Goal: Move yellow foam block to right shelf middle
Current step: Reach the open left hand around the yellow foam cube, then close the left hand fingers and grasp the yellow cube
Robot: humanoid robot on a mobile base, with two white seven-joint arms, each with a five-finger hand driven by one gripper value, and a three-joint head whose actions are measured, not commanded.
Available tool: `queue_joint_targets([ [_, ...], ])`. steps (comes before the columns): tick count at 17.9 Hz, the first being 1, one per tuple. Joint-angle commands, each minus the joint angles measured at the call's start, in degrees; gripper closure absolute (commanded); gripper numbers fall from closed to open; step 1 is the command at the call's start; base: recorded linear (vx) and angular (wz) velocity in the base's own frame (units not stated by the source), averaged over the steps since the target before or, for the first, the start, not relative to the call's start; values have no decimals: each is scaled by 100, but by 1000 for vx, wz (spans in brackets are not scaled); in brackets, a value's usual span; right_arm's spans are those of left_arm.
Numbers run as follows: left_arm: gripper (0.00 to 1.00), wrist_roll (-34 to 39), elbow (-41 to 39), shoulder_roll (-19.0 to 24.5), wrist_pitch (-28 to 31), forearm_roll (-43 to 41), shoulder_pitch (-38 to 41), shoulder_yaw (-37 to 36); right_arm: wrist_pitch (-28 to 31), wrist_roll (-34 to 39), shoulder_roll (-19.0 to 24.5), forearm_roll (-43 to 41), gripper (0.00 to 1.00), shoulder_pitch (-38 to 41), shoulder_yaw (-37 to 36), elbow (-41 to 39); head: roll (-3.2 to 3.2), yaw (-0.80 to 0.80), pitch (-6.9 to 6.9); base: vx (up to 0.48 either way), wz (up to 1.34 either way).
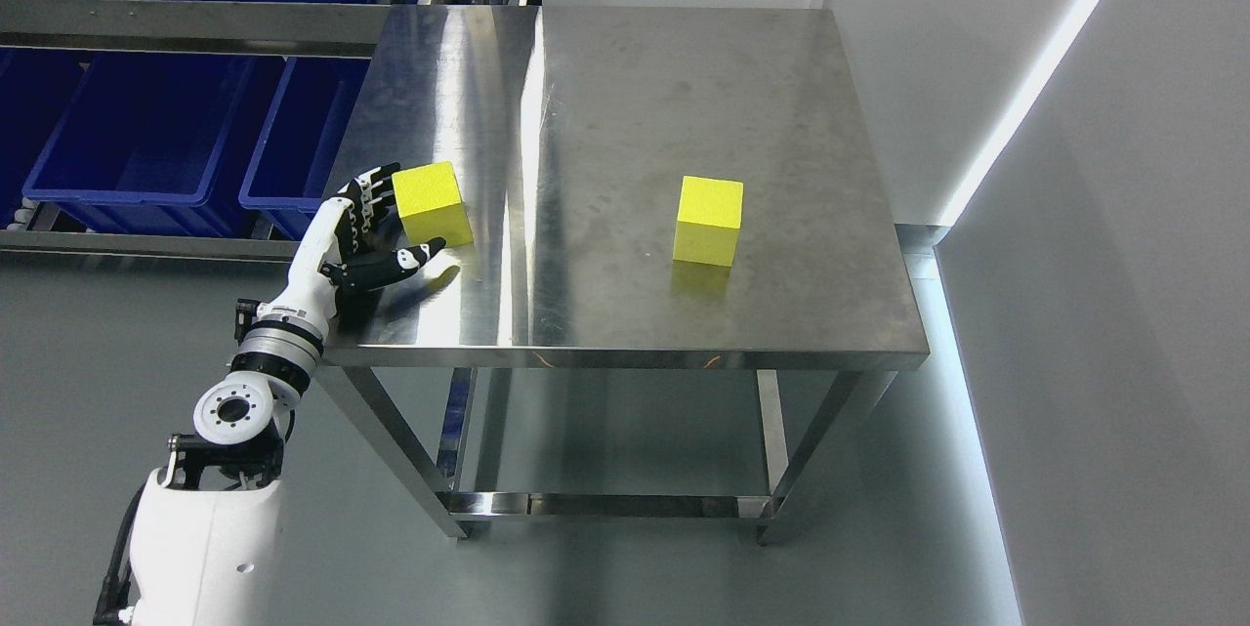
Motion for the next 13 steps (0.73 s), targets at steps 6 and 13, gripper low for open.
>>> queue_joint_targets([
  [6, 65, 38, 516, -153, -948, -10, 123, 328, -2, -4, -100, 17, 0, 0, -35, -100, 0, 0, 0, -4, -24],
  [13, 94, 29, 771, -381, -1793, -10, 167, 662, -2, -4, -100, 17, 0, 0, -44, -100, 0, 0, 0, 0, 0],
])
